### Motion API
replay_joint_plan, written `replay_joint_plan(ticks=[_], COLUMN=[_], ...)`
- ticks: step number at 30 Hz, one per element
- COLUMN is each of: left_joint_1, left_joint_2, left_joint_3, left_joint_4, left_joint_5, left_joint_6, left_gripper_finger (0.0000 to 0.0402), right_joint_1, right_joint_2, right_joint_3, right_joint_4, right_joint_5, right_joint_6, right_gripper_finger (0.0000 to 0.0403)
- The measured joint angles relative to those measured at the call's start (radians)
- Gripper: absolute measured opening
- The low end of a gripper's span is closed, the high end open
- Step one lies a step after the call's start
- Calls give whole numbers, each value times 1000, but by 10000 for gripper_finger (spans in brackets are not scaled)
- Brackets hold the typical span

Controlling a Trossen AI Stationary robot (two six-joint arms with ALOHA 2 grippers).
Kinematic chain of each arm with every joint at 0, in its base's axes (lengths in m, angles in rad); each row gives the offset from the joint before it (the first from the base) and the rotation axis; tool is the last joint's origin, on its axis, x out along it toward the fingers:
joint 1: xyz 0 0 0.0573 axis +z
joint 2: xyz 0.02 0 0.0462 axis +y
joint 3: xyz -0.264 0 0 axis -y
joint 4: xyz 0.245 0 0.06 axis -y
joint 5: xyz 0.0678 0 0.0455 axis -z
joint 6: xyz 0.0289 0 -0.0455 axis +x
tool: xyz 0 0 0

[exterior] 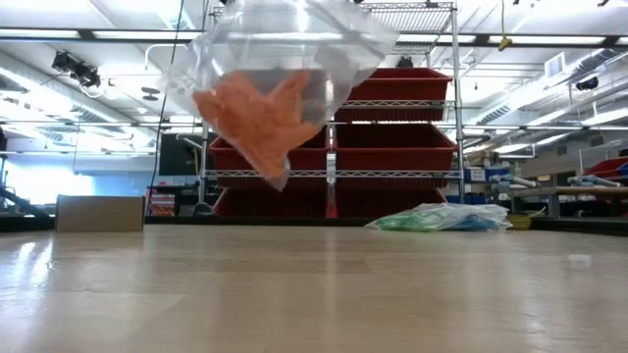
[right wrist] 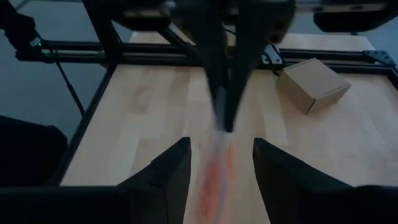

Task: Sort rubber bands
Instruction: Close the transparent zip bag

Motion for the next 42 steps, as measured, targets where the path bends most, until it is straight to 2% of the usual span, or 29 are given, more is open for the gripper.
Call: replay_joint_plan(ticks=[8, 17, 21, 24, 27, 32, 38, 42], left_joint_1=[9, 9, 9, 9, 9, 8, 7, 7], left_joint_2=[46, 58, 57, 58, 57, 57, 57, 57], left_joint_3=[0, 8, 13, 13, 14, 14, 14, 14], left_joint_4=[-10, 46, 48, 43, 44, 55, 58, 62], left_joint_5=[-4, -4, -4, -4, -1, 9, 3, -4], left_joint_6=[1, 9, 24, 24, 27, 31, 35, 35], left_gripper_finger=[0, 0, 0, 0, 0, 0, 0, 0], right_joint_1=[1, -5, -8, -11, -13, -22, -23, -16], right_joint_2=[0, 69, 88, 87, 87, 87, 86, 86], right_joint_3=[0, 1, 0, 1, 0, 0, 0, 0], right_joint_4=[11, 0, -1, 10, 8, 7, -16, -91], right_joint_5=[-6, -13, 28, 28, 27, -49, -41, -3], right_joint_6=[19, 37, 20, 0, -20, -32, -47, -92], right_gripper_finger=[158, 158, 152, 126, 82, 10, 4, 0])
